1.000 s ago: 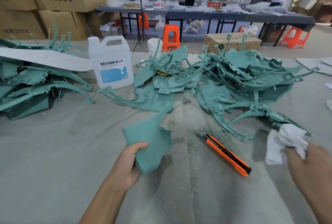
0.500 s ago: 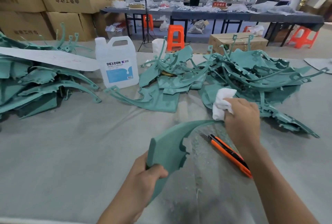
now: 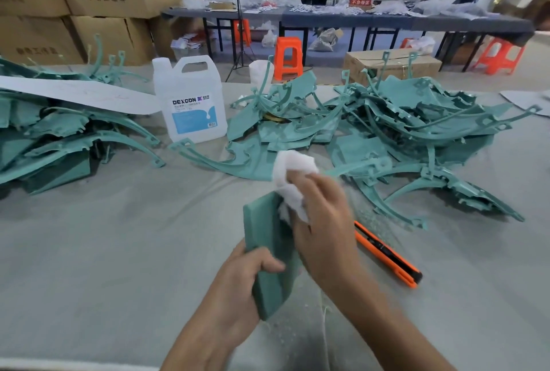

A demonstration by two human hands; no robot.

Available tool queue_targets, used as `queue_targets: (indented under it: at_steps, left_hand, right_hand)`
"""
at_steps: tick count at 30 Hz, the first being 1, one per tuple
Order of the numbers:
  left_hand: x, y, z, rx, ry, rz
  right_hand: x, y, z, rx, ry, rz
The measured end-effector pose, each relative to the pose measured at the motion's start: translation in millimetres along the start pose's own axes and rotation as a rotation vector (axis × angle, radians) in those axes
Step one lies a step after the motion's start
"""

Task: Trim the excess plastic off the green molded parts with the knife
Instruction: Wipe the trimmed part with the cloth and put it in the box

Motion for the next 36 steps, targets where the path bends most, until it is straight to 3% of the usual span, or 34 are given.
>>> queue_targets:
  at_steps: [3, 6, 8, 11, 14, 16, 18, 19, 21, 23, 25, 29, 31, 33, 36]
  left_hand:
    - [3.6, 5.0, 11.8, 0.071, -0.319, 0.026]
    - [-11.6, 8.1, 30.8, 0.208, -0.448, 0.068]
    - [-15.6, 8.2, 37.8, 0.3, -0.394, 0.054]
    - [-10.8, 6.7, 36.5, 0.419, -0.058, 0.132]
    - [-1.4, 8.4, 25.4, 0.529, 0.636, 0.152]
    - [-2.9, 7.2, 22.5, 0.642, 1.093, 0.275]
    - [-6.4, 4.4, 22.8, 0.734, 1.224, 0.346]
    - [-9.4, 3.2, 25.8, 0.745, 1.155, 0.385]
    - [-17.8, 0.4, 33.7, 0.622, 0.786, 0.456]
    - [-13.8, 1.6, 31.2, 0.389, 0.307, 0.287]
    - [-5.2, 1.8, 20.7, 0.207, 0.003, 0.097]
    - [-5.0, -10.7, 23.0, 0.226, -0.07, 0.081]
    - [1.8, -10.0, 20.3, 0.193, -0.017, 0.076]
    - [19.3, -6.7, 14.9, 0.149, 0.005, 0.012]
    - [28.5, 0.9, 9.7, 0.077, -0.148, 0.004]
  right_hand:
    - [20.7, -39.0, -27.0, -0.179, 0.189, -0.043]
    - [27.8, -71.6, -22.5, -0.234, 0.272, -0.141]
    - [27.1, -68.7, -0.6, -0.099, 0.253, -0.125]
    - [20.1, -50.8, 17.5, 0.316, 0.55, -0.09]
    - [12.0, -35.5, 13.3, 0.468, 0.995, -0.072]
    - [5.7, -32.2, 9.3, 0.519, 1.063, -0.132]
    - [-2.0, -31.0, 14.2, 0.54, 0.955, -0.115]
    - [-6.4, -31.7, 22.1, 0.554, 0.91, -0.052]
    - [-11.7, -34.9, 31.7, 0.544, 1.017, 0.019]
    - [-12.0, -39.2, 31.2, 0.508, 1.11, 0.011]
    - [-9.7, -41.7, 29.6, 0.513, 1.009, -0.023]
    - [-43.2, -25.7, 48.2, 0.46, 0.38, 0.19]
    - [-53.2, -13.8, 41.9, 0.316, 0.285, 0.213]
    - [-35.3, -15.9, 19.1, 0.16, 0.251, 0.122]
    - [-0.3, -51.0, -22.2, -0.125, 0.183, 0.044]
Point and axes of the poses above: each hand's wrist, its own y-axis towards the middle knuckle, its own x-axis out of the palm, z = x × y, the point moved 4 cm from there along y, towards the middle knuckle
